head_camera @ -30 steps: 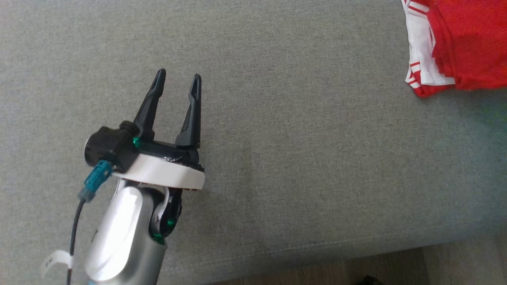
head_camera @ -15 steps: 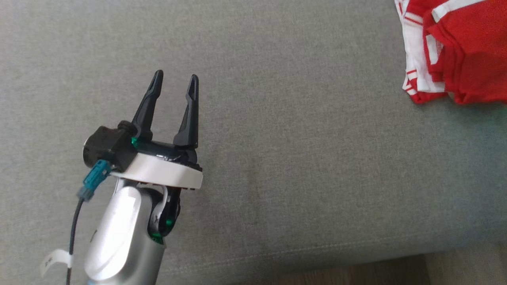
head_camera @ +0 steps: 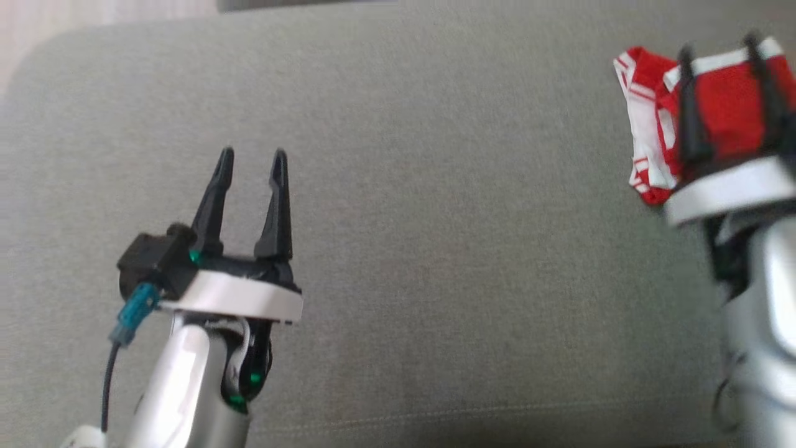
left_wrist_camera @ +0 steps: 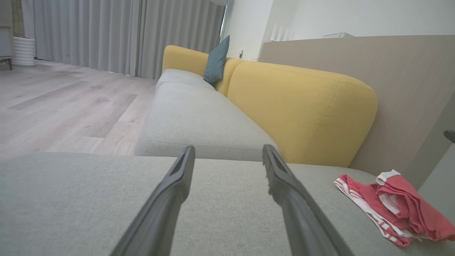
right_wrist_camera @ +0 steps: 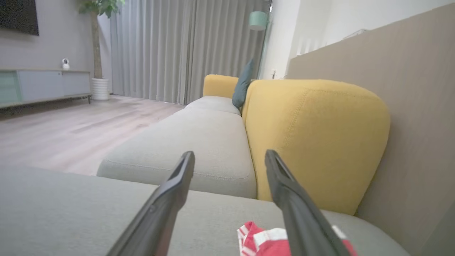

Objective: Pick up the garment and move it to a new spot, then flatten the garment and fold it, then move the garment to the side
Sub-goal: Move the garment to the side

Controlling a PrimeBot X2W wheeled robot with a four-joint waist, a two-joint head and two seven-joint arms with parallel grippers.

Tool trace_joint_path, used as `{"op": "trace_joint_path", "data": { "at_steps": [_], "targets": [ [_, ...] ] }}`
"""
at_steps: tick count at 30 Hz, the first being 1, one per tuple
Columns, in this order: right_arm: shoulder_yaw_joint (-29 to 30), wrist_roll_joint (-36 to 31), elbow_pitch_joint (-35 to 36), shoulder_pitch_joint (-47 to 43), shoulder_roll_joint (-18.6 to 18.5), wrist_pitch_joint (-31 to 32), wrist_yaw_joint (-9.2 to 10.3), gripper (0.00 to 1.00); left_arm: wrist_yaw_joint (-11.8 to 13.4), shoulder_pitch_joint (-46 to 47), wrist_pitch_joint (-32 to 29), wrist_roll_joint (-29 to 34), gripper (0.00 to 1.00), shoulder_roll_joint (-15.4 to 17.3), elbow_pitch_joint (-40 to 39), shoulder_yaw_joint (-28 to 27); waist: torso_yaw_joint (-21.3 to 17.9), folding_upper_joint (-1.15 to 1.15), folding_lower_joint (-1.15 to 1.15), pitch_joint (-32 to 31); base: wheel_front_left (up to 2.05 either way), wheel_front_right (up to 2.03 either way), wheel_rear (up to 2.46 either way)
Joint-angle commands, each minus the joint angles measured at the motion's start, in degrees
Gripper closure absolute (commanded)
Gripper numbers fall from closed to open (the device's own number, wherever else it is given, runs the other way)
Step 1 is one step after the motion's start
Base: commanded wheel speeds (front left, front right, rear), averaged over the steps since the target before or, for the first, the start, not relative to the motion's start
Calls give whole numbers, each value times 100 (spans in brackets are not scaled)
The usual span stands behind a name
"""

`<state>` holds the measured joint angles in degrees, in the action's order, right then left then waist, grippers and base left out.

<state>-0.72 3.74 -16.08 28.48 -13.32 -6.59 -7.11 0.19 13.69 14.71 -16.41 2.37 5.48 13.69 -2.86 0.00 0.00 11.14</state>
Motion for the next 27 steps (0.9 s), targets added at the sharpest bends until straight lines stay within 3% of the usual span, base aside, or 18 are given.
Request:
{"op": "trace_joint_path", "data": {
  "at_steps": [1, 9, 17, 27],
  "targets": [
    [-41, 26, 243, -117, 123, -116, -37, 0, 25, 42, 29, -28, 0, 51, -207, -238, 150, 0, 0, -226, 0, 0, 0],
    [140, 25, 536, -1255, 972, -587, -37, 0, 13, -508, 29, -141, 0, 51, -109, -294, 301, 0, 0, -678, 0, 0, 0],
    [47, 514, 653, -2158, 1042, -814, -37, 0, 30, -945, 29, -205, 0, 51, -162, -352, 290, 0, 0, -885, 0, 0, 0],
    [-13, 542, 757, -2273, 1043, -839, -37, 0, -55, -1096, 29, -329, 0, 51, -348, -437, 256, 0, 0, -897, 0, 0, 0]
  ]
}}
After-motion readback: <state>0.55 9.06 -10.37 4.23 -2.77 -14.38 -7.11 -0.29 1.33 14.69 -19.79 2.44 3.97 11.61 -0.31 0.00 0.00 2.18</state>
